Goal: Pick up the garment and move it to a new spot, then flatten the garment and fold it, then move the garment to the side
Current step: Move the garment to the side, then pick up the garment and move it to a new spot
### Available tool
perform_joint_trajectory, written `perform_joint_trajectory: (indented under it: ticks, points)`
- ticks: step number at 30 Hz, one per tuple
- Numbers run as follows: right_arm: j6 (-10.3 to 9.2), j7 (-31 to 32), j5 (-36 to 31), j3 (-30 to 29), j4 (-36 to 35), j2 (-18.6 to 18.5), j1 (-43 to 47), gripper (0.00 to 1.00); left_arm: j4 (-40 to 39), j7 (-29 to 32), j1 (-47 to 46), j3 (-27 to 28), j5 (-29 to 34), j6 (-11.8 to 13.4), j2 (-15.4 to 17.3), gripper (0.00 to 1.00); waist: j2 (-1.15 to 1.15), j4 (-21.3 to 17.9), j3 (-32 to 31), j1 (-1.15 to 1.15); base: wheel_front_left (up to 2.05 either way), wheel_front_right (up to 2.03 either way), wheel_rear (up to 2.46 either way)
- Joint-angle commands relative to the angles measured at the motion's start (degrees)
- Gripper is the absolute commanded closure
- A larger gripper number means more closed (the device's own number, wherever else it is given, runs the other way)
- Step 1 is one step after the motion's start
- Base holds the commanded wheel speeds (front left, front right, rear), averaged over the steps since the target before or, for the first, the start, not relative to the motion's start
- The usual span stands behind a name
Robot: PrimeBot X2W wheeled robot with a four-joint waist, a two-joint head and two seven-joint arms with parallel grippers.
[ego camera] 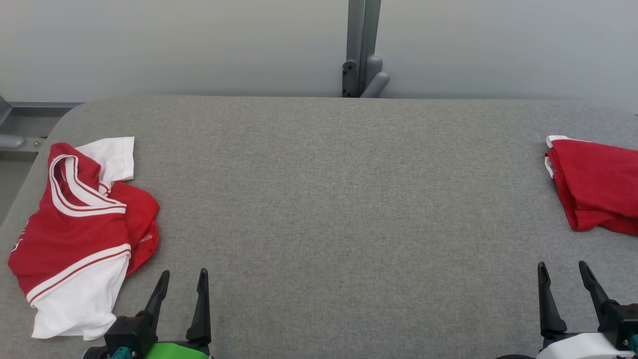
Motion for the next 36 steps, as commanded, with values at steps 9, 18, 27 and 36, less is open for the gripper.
perform_joint_trajectory:
  ticks: [9,18,27,36]
  points:
    - [-0.06,-0.4,-1.0,0.5,-0.4,0.7,0.8,0.00,0.8,0.0,-0.3,-0.1,-0.6,-0.3,0.1,0.00,0.01,-0.9,0.0,0.00,0.00,0.00,0.00]
    - [-0.06,-0.4,-1.3,0.8,-1.3,0.4,0.9,0.00,-0.2,0.0,-0.8,-0.2,0.3,-0.3,0.1,0.00,0.01,3.1,0.0,0.00,0.00,0.00,0.00]
    - [-0.05,-0.4,-0.7,4.6,-1.0,0.8,0.0,0.00,-1.0,0.0,2.0,2.8,0.9,-0.3,0.5,0.00,0.01,16.7,-1.5,0.00,0.00,0.00,0.00]
    - [-0.05,-0.4,0.2,11.2,0.8,-0.3,-4.8,0.00,-3.8,0.0,5.1,7.9,0.8,-0.2,0.6,0.00,0.01,21.7,0.1,0.00,0.00,0.00,0.00]
